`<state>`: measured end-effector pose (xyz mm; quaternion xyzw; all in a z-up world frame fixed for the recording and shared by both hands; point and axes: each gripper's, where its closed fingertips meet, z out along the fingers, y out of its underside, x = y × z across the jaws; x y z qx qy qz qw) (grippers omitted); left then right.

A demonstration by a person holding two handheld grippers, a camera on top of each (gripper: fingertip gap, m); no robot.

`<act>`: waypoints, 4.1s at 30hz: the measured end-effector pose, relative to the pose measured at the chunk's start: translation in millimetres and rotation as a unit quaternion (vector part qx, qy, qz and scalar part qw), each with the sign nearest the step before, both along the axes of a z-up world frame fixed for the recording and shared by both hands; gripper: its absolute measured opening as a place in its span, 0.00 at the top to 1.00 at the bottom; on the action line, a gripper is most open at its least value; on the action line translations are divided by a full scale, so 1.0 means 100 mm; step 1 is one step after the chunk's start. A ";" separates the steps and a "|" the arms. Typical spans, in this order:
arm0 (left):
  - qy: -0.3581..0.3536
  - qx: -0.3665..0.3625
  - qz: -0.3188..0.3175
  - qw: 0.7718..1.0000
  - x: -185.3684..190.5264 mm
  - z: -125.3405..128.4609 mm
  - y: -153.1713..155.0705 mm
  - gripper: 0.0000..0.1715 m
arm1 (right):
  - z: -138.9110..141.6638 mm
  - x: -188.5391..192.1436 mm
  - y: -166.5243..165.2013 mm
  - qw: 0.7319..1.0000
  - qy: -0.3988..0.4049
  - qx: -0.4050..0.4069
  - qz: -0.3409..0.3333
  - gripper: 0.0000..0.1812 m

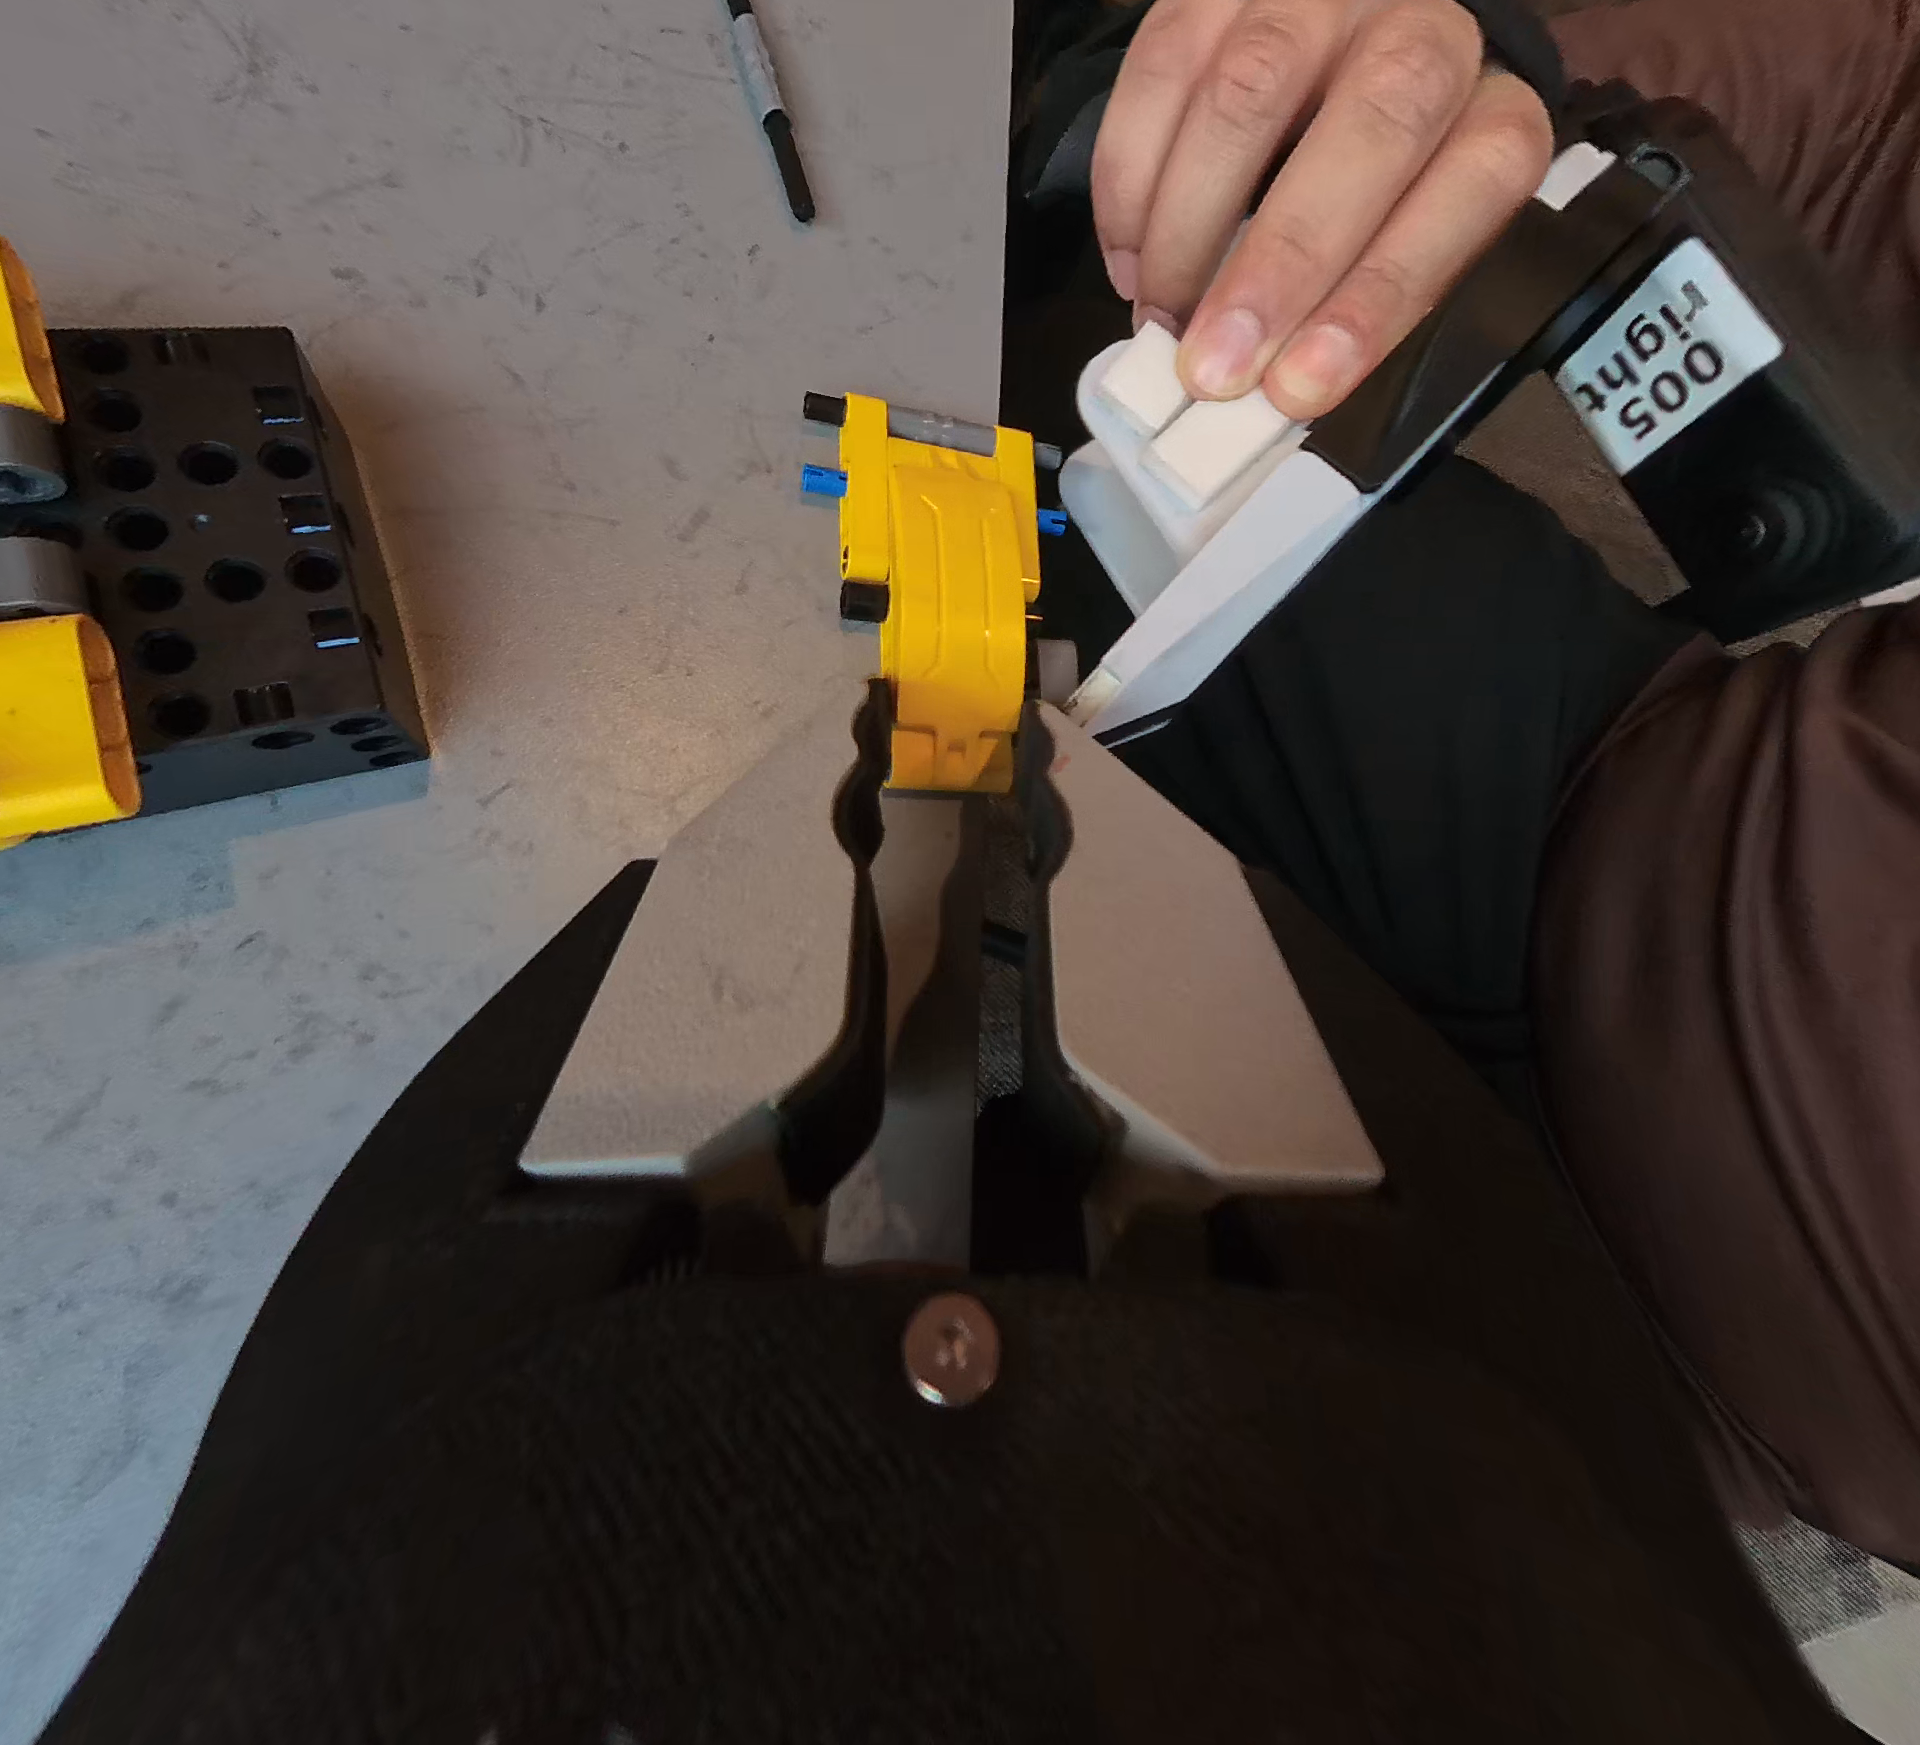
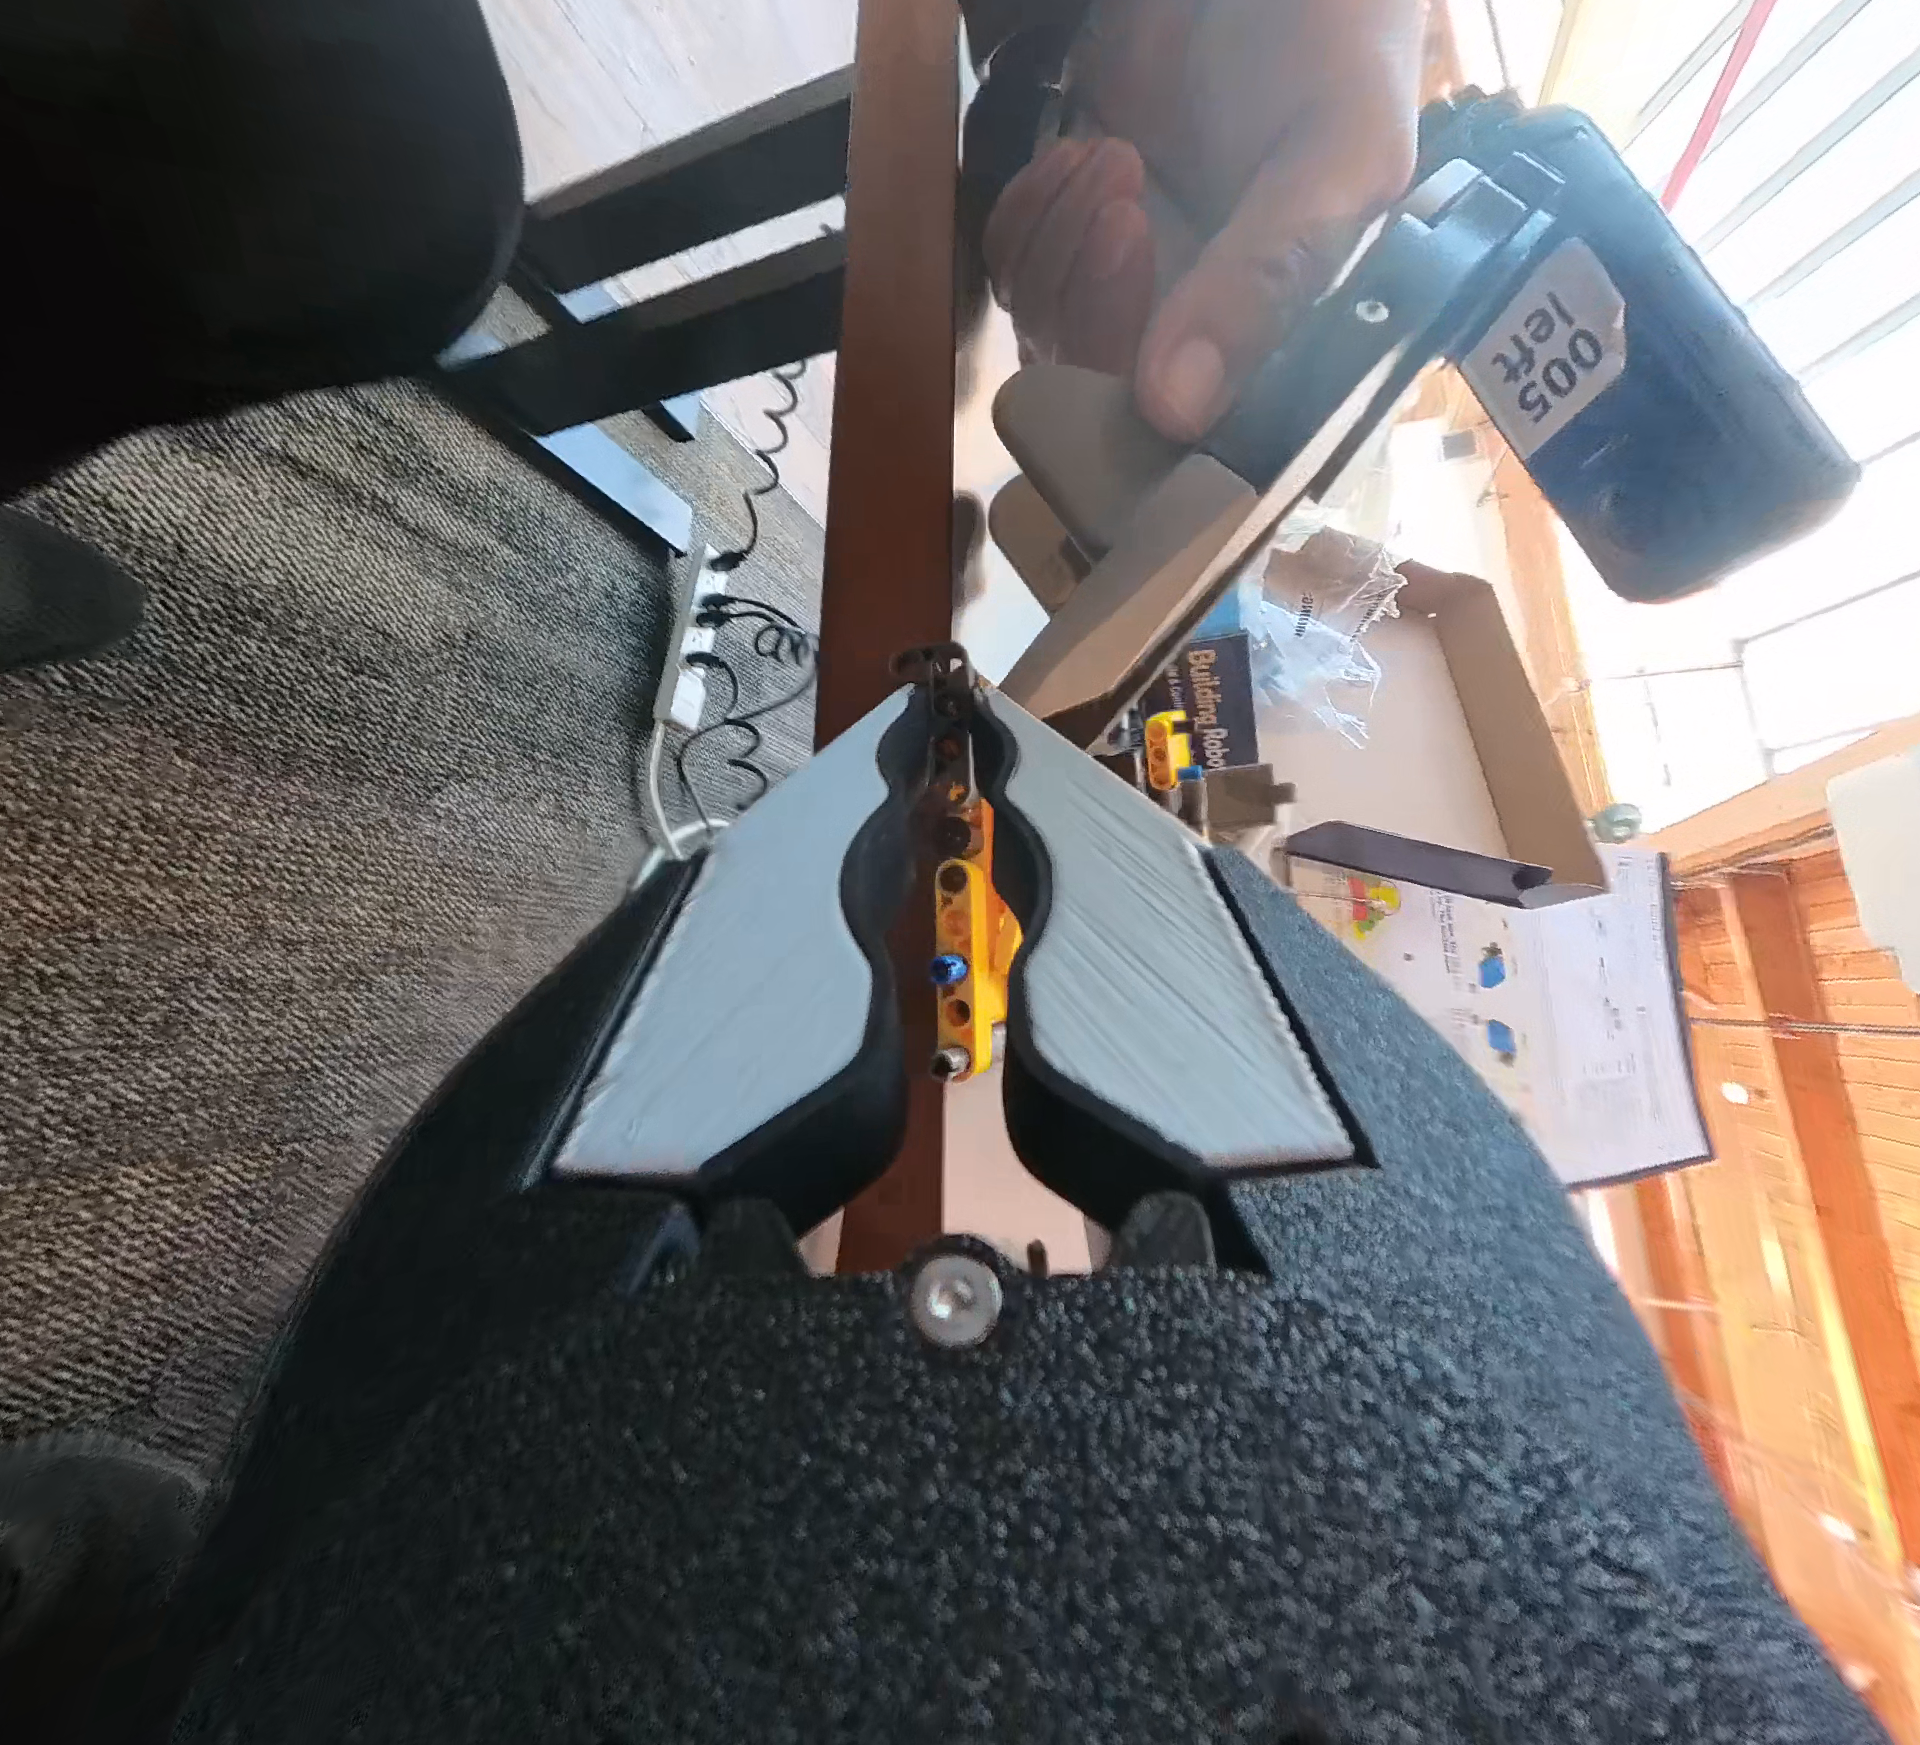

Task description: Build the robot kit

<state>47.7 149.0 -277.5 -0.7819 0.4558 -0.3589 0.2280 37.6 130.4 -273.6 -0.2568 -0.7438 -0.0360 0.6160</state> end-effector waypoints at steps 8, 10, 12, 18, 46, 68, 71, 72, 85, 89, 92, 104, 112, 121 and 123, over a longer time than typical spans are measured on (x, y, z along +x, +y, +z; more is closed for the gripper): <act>-0.003 0.004 0.000 1.000 0.00 0.00 0.02 0.87 | -0.01 0.00 0.02 1.000 0.002 0.000 0.007 0.95; -0.001 0.012 -0.004 1.000 -0.02 0.01 0.04 0.87 | -0.02 0.02 0.05 1.000 0.000 0.023 -0.003 0.95; -0.009 0.006 -0.017 1.000 -0.02 0.02 0.01 0.83 | -0.01 0.03 0.06 1.000 0.006 0.016 -0.009 0.95; 0.019 0.036 -0.036 0.999 0.02 0.03 -0.05 0.69 | -0.01 0.02 0.09 1.000 0.006 0.025 -0.018 0.95; 0.122 0.165 -0.023 0.978 0.02 -0.07 0.00 0.73 | 0.02 0.04 0.10 1.000 0.015 -0.007 -0.019 0.95; 0.099 0.131 -0.017 0.986 0.00 -0.04 -0.02 0.78 | 0.02 0.09 0.12 0.999 0.000 0.044 -0.026 0.97; 0.078 0.088 -0.018 0.993 -0.03 0.00 0.02 0.80 | 0.01 0.10 0.13 0.998 -0.005 0.061 -0.034 0.97; 0.066 0.075 -0.016 0.995 -0.02 0.02 0.03 0.79 | 0.01 0.10 0.13 0.997 -0.004 0.061 -0.038 0.97; 0.073 0.035 -0.048 0.996 0.03 0.00 0.09 0.86 | -0.06 0.14 -0.01 0.997 -0.002 0.069 -0.041 0.95; 0.077 0.030 -0.075 0.994 -0.04 0.01 0.10 0.82 | -0.03 0.18 -0.03 0.996 0.008 0.071 -0.058 0.96; 0.042 0.059 -0.034 0.997 -0.03 0.25 0.10 0.78 | 0.08 0.20 -0.06 0.995 0.036 0.055 -0.069 0.96; -0.001 0.141 0.067 0.988 0.20 0.15 -0.53 0.96 | 0.31 0.17 -0.26 0.995 0.084 0.001 -0.050 0.97; -0.069 0.147 0.122 0.979 0.24 0.14 -0.53 0.94 | 0.27 0.18 -0.24 0.997 0.054 0.027 -0.054 0.97; -0.074 0.236 0.149 0.957 0.24 0.24 -0.48 0.97 | 0.37 0.26 -0.24 0.990 0.081 -0.083 -0.079 0.94; -0.066 0.269 0.152 0.949 0.23 0.24 -0.46 0.97 | 0.39 0.35 -0.25 0.970 0.112 -0.195 -0.091 0.94</act>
